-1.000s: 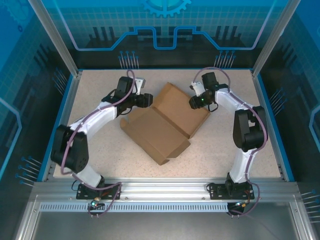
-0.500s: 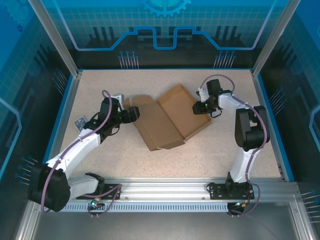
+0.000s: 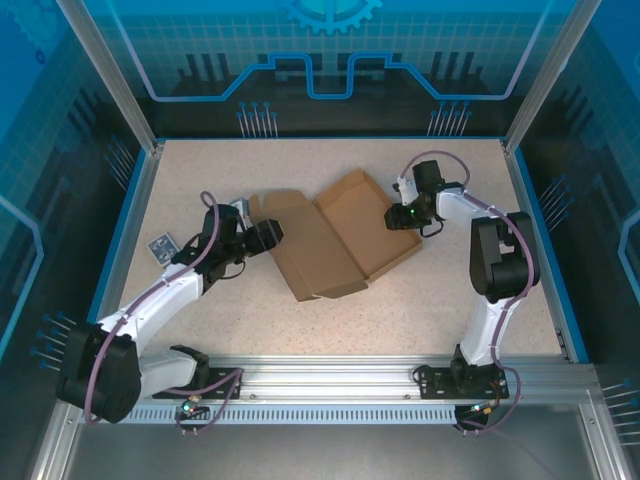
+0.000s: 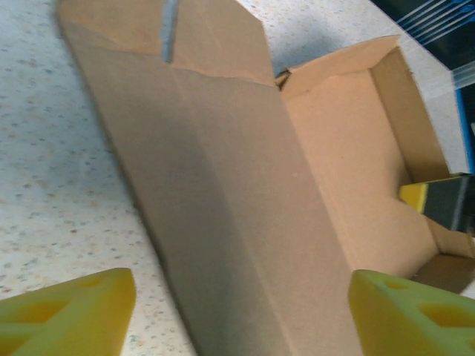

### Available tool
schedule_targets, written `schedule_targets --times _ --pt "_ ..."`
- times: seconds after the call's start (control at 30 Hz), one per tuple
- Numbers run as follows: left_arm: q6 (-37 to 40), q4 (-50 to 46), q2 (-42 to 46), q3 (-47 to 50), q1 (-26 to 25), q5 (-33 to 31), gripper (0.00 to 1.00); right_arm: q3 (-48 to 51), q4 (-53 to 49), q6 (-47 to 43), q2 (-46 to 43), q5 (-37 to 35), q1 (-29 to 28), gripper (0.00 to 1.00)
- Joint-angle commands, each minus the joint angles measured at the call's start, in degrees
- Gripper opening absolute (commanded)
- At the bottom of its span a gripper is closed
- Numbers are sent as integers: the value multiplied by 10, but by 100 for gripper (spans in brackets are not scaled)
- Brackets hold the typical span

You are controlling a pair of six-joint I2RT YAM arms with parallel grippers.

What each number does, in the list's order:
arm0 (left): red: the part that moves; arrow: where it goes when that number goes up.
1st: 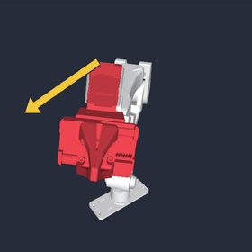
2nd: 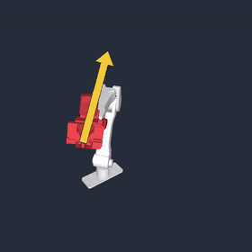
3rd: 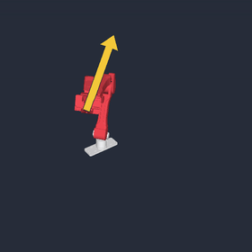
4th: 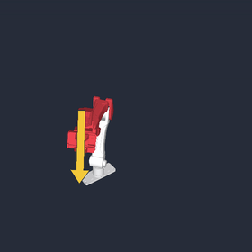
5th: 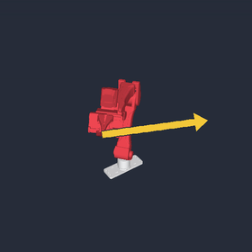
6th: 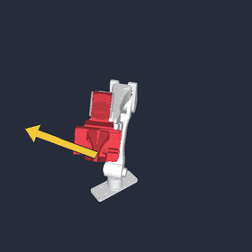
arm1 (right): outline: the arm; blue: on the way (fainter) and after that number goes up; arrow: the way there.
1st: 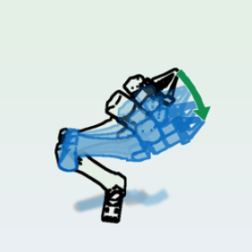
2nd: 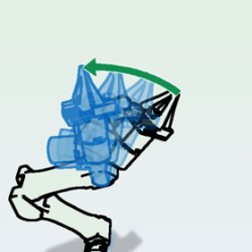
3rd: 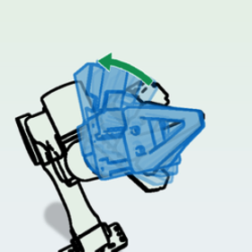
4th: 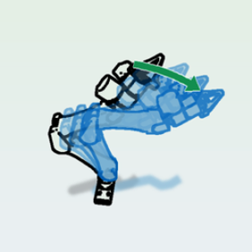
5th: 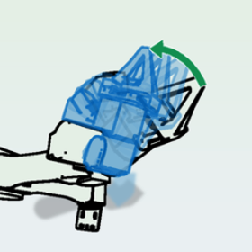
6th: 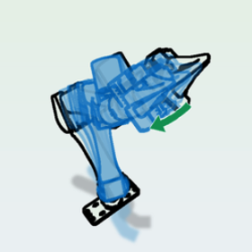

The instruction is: Fold the paper box

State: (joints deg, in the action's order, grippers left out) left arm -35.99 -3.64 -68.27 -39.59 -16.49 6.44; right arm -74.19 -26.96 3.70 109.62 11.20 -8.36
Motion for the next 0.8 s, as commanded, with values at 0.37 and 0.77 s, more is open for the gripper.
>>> schedule_targets --times 0.37,0.77 --pt "35 46 -106 -98 -13 91 25 5 -18 33 -57 -12 -19 55" --pt "254 -261 -189 -335 -12 53 11 -2 -49 18 -120 -94 -34 66"
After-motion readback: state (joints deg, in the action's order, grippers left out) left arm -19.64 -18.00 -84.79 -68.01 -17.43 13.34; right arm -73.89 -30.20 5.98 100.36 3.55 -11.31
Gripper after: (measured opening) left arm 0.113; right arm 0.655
